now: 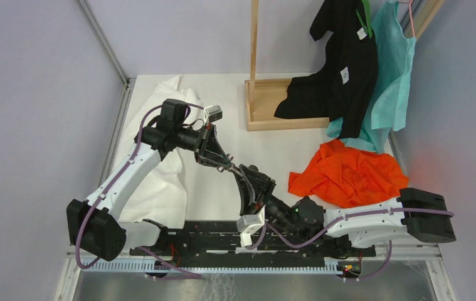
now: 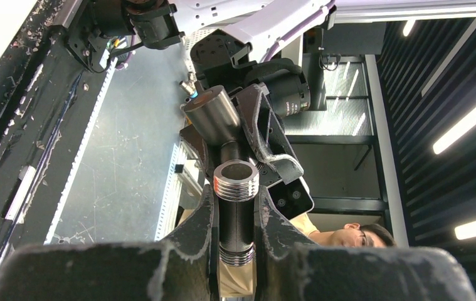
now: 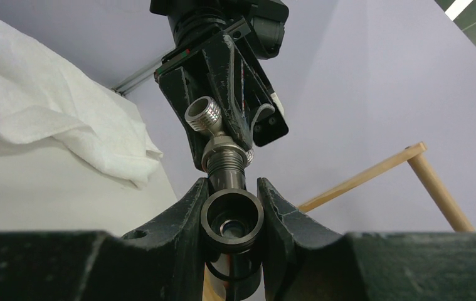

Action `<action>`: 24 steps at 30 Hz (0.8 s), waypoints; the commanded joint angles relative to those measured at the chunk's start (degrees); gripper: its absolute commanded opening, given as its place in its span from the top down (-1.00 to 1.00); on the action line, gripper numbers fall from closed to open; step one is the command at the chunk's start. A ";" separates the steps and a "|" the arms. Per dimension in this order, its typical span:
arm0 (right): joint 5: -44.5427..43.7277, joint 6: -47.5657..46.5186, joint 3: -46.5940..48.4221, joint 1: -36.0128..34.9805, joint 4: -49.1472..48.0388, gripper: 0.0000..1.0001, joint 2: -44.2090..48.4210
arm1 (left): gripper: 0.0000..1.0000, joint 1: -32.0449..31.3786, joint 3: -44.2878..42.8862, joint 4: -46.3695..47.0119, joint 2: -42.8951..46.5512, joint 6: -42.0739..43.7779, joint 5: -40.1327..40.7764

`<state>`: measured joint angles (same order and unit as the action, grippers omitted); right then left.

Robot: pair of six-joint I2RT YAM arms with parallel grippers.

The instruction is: Install the water faucets

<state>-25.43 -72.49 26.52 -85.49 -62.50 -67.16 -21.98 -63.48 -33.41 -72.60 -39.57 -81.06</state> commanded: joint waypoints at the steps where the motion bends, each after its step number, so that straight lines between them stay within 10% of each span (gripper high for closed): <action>1: 3.98 6.95 2.18 0.91 -4.51 0.99 0.45 | 0.94 -2.92 -1.12 -1.48 0.04 3.09 -1.33; 24: 20.48 52.68 -0.74 15.11 -2.63 0.99 3.83 | 0.94 -3.33 1.33 4.95 4.65 1.08 2.27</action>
<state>-13.15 -32.14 24.67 -73.80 -58.37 -63.59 -21.93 -63.02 -31.44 -71.50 -39.27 -73.10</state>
